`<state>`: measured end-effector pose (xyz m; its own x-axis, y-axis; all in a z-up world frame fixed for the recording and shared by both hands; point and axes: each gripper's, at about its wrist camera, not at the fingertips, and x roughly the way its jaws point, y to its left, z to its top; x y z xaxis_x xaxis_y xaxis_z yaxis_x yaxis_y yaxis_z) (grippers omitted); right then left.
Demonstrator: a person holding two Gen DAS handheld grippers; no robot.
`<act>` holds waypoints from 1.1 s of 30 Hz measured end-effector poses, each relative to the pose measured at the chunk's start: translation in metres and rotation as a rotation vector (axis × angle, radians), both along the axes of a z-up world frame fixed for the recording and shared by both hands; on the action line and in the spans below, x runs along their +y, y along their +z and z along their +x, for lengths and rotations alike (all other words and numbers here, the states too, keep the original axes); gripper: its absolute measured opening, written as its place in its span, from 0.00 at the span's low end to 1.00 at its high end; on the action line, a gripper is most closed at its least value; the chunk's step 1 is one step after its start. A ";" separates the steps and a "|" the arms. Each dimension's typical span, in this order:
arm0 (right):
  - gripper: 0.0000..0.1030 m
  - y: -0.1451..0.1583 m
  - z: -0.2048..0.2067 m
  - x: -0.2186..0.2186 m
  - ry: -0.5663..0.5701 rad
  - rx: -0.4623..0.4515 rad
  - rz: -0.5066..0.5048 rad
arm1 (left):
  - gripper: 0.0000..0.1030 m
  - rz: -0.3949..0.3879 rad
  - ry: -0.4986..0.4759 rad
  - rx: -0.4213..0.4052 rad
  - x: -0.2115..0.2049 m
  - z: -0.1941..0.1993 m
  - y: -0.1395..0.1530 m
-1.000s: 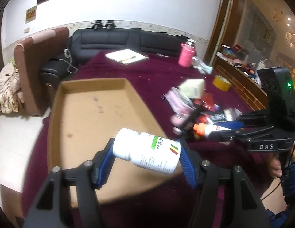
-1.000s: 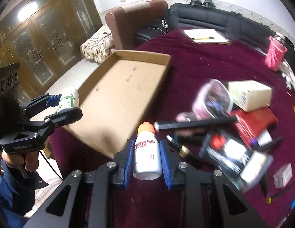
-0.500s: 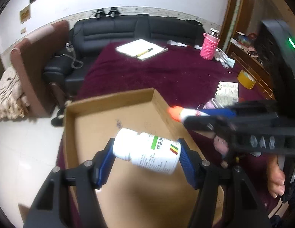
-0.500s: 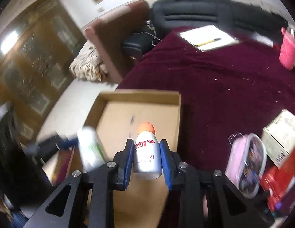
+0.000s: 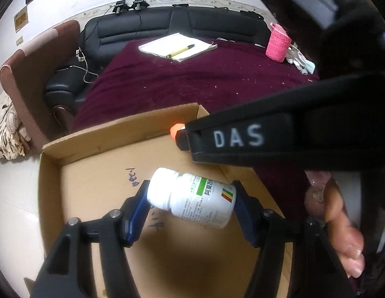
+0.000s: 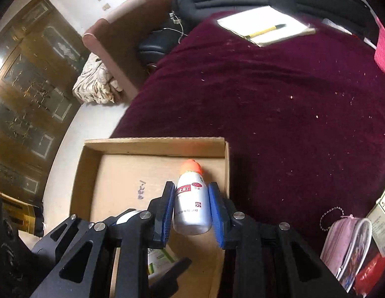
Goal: Organize objects
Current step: 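Carry both bottles into the cardboard tray and open both tools, then grasp the black lipstick tube with left tool while right tool grasps purple-capped marker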
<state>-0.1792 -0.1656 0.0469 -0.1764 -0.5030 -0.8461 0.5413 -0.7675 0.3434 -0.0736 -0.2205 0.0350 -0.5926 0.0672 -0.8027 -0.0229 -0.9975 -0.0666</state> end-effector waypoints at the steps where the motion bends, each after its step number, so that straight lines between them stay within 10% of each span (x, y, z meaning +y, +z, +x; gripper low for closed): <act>1: 0.30 0.001 0.000 0.001 0.004 0.009 -0.014 | 0.61 0.007 0.003 -0.006 -0.001 -0.002 -0.003; 20: 0.31 0.010 0.005 0.021 -0.007 0.006 -0.050 | 0.66 0.073 0.005 0.004 -0.006 -0.008 -0.005; 33: 0.32 0.046 0.073 0.142 -0.071 0.029 -0.212 | 0.72 0.111 -0.078 0.107 0.031 0.051 0.033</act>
